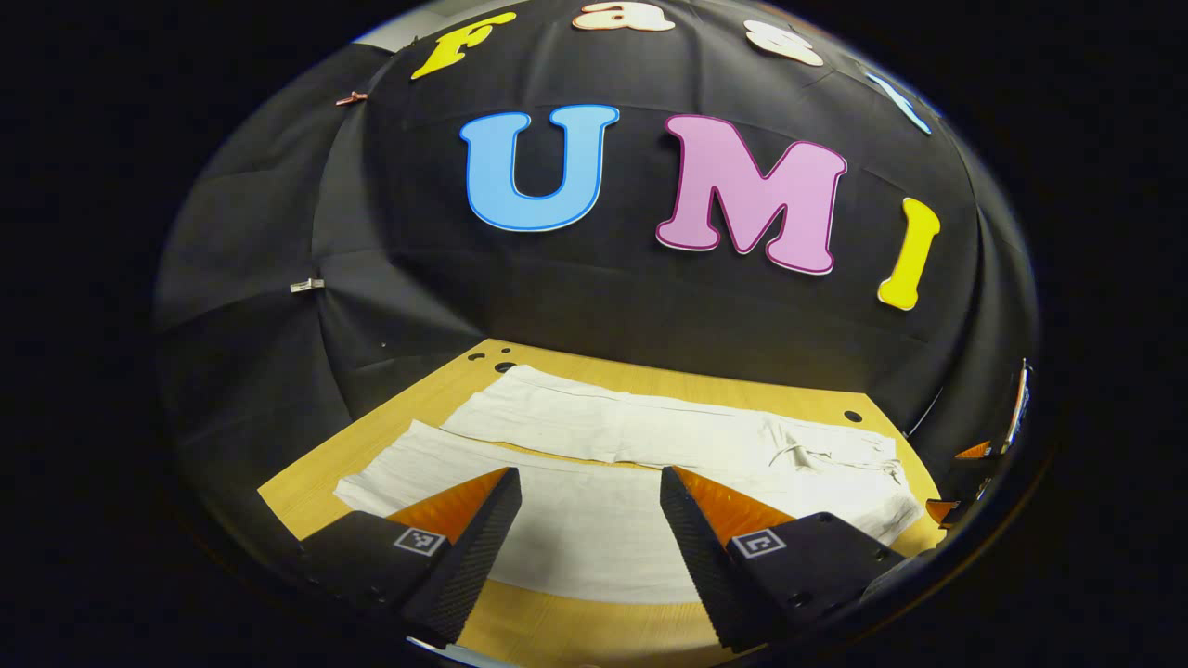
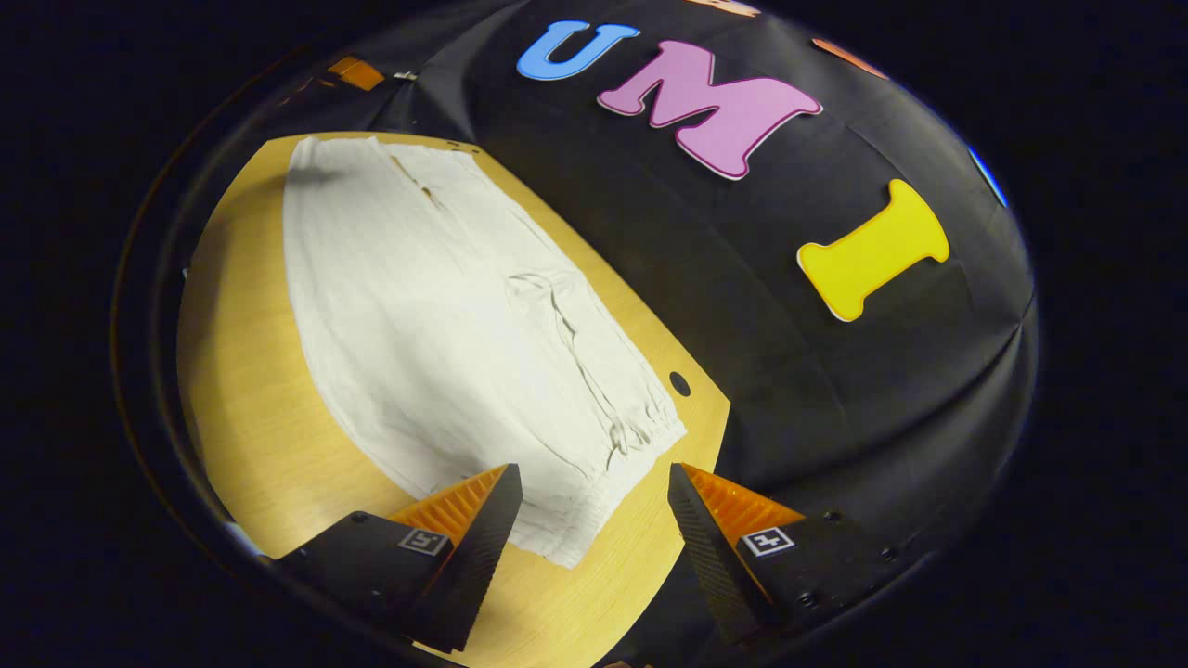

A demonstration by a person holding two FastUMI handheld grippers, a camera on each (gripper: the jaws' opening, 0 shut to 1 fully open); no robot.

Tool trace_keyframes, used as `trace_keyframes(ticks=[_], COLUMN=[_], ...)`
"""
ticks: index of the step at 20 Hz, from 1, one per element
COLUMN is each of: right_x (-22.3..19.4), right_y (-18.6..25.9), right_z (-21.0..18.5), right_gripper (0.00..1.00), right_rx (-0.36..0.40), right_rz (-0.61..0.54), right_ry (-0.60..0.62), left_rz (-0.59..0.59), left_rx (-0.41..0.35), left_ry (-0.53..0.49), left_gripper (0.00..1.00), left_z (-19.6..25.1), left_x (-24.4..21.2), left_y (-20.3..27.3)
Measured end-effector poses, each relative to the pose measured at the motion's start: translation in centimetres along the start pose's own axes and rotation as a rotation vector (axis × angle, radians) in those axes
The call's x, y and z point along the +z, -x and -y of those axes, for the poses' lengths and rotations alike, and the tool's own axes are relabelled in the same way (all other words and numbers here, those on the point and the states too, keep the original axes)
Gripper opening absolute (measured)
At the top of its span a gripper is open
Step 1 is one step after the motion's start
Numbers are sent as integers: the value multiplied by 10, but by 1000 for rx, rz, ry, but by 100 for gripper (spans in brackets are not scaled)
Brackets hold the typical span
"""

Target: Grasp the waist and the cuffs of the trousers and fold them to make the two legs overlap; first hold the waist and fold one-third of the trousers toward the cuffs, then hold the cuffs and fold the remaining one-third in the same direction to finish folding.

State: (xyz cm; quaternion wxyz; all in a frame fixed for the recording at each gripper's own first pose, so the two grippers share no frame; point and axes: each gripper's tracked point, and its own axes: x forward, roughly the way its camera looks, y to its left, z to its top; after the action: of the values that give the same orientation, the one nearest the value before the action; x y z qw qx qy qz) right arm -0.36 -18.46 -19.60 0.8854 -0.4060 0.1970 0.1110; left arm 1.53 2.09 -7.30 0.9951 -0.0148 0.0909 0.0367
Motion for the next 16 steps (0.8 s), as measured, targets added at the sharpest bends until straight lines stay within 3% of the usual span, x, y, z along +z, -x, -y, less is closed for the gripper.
trace_keyframes(ticks=[5,12,16], right_x=[-43,-76,-72], right_y=[-14,-29,-37], right_z=[-10,-19,-17], right_gripper=[98,98,95], right_rx=[99,170,154], right_rz=[-92,-182,-175], right_ry=[153,316,381], left_rz=[-13,-43,-47], left_rx=[18,63,93], left_ry=[-19,-10,-8], left_gripper=[96,96,96], left_z=[-9,-22,-31], left_x=[-6,-18,-20], left_y=[1,5,8])
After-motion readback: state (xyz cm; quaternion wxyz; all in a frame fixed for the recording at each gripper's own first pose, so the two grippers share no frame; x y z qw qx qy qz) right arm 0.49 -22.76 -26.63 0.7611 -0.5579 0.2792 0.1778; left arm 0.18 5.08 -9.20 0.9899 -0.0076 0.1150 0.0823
